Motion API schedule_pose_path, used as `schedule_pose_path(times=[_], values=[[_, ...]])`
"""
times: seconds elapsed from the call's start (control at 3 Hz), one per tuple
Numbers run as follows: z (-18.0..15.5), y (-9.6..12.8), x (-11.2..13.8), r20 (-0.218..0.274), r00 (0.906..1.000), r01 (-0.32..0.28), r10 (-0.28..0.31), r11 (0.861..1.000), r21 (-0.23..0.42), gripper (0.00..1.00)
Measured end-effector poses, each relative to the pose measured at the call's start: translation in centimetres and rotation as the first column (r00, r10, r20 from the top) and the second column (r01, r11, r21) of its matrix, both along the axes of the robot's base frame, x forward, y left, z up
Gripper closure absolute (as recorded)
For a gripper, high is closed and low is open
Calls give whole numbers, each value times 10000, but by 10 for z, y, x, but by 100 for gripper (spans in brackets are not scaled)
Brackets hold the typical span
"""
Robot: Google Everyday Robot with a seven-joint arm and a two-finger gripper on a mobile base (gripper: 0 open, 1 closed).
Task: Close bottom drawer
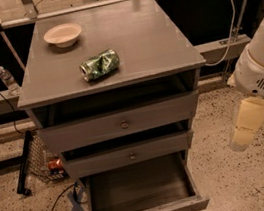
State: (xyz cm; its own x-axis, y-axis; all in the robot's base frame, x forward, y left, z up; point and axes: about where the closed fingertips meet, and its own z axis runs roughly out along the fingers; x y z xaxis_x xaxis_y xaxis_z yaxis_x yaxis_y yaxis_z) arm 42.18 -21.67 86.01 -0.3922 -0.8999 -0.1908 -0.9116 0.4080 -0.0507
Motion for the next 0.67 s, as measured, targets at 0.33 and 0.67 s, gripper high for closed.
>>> schedule_pose_path(times=[0.33,0.67], values=[[0,0,0,0,10000,0,0,10000,0,0],[-23,3,1,-375,9991,188,-182,9997,143,0]])
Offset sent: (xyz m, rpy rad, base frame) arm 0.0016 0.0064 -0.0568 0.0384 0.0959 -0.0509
